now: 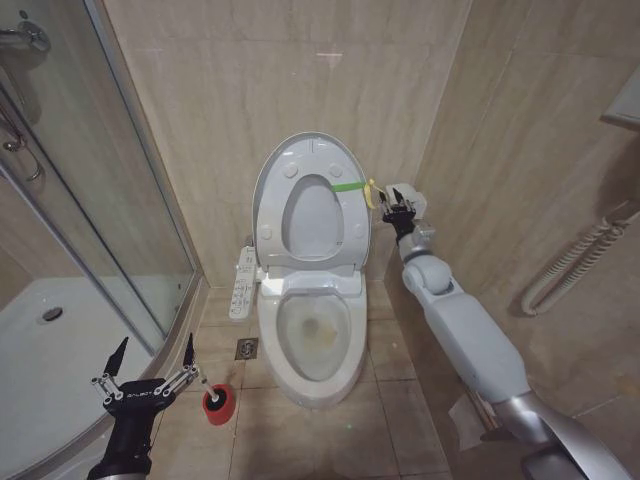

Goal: Open the toilet lid, clean the toilet bowl with a toilet brush, close the toilet lid, and flush.

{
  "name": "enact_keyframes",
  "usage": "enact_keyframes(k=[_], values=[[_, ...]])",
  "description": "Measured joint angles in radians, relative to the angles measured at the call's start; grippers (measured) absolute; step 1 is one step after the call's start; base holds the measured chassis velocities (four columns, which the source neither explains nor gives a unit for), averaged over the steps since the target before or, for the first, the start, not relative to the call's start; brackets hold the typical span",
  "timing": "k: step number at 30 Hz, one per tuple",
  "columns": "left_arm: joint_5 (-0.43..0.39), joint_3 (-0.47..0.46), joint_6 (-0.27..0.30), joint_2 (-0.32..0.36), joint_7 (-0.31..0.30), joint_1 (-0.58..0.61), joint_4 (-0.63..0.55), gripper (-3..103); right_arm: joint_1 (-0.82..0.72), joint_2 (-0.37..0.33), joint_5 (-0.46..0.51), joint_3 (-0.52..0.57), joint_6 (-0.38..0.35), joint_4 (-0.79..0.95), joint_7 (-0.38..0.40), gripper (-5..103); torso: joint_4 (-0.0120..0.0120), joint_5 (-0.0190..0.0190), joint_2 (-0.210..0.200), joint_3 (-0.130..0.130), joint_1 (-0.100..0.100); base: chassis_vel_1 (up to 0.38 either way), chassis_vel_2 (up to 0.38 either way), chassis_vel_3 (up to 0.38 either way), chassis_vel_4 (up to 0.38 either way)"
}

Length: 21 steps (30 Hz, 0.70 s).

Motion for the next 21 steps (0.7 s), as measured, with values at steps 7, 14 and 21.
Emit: enact_keyframes(k=[7,14,21], values=[[0.0,0.0,0.0,0.0,0.0,0.0,0.0,100,-0.059,-0.033,0.005,0.006,-0.009,0.078,-0.001,59,0.0001,0.0,0.0,0.0,0.0,0.0,0.0,0.0,0.0],[0.0,0.0,0.0,0.0,0.0,0.0,0.0,100,-0.101,-0.053,0.012,-0.01,-0.02,0.135,-0.003,86,-0.0001,-0.0001,0.0,0.0,0.0,0.0,0.0,0.0,0.0],[0.0,0.0,0.0,0.0,0.0,0.0,0.0,100,-0.133,-0.059,0.017,-0.004,-0.03,0.191,0.007,100,0.0001,-0.0001,0.0,0.0,0.0,0.0,0.0,0.0,0.0]])
